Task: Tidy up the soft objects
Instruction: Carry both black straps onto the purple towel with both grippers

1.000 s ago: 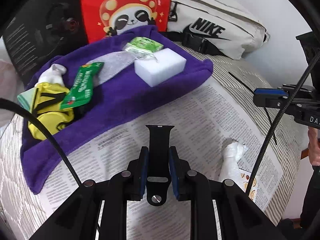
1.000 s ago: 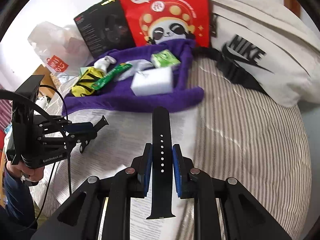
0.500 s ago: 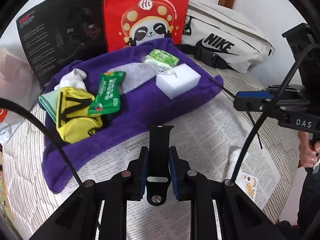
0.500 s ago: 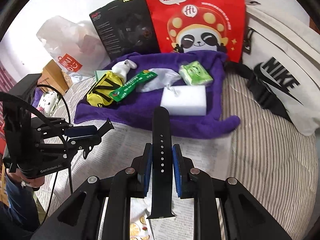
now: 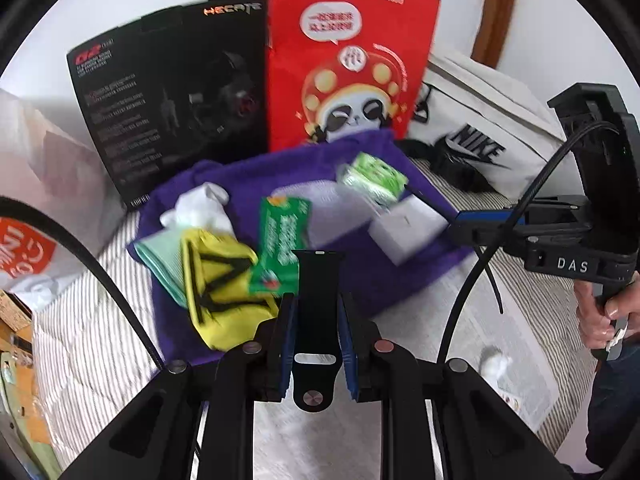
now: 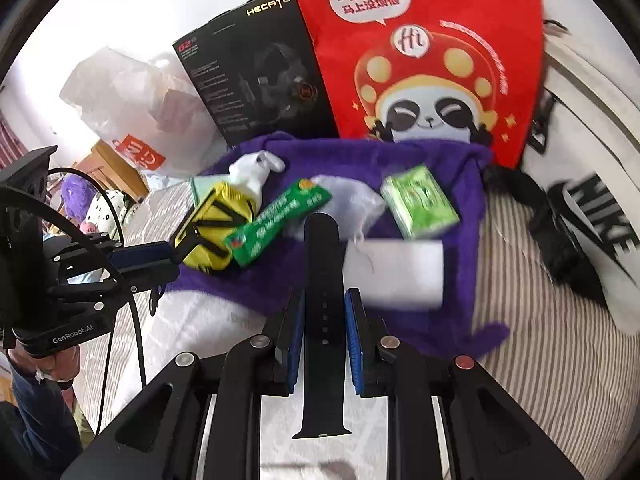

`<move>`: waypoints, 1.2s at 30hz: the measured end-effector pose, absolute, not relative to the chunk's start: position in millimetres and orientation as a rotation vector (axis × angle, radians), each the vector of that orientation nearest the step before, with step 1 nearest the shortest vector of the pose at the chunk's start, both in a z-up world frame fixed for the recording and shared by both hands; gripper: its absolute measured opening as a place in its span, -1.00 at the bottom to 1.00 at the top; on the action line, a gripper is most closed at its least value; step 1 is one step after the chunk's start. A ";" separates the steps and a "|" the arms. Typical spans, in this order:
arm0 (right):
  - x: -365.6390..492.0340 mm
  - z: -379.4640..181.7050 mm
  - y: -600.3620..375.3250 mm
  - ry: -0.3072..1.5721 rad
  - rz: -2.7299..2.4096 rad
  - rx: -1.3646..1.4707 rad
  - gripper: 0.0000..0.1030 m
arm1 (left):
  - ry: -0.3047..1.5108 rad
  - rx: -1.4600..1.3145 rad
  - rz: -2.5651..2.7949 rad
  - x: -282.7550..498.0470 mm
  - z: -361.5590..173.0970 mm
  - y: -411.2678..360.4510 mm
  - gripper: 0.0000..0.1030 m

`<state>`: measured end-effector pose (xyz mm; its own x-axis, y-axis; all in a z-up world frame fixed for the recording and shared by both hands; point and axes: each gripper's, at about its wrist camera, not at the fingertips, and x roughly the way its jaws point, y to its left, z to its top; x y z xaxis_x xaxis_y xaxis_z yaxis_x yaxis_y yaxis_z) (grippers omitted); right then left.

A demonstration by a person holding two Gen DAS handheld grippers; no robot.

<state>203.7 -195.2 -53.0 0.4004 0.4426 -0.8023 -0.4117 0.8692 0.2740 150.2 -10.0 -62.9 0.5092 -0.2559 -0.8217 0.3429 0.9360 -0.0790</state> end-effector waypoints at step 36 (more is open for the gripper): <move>303.9 -130.0 -117.9 1.166 0.520 -0.050 -0.61 | 1.077 0.100 -0.331 303.7 -115.4 19.9 -0.61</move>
<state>303.9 -117.9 -130.0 0.2900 0.3639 -0.8851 -0.4147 0.8813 0.2264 303.7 19.9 -115.4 0.4304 -0.2169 -0.8762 0.3135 0.9462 -0.0803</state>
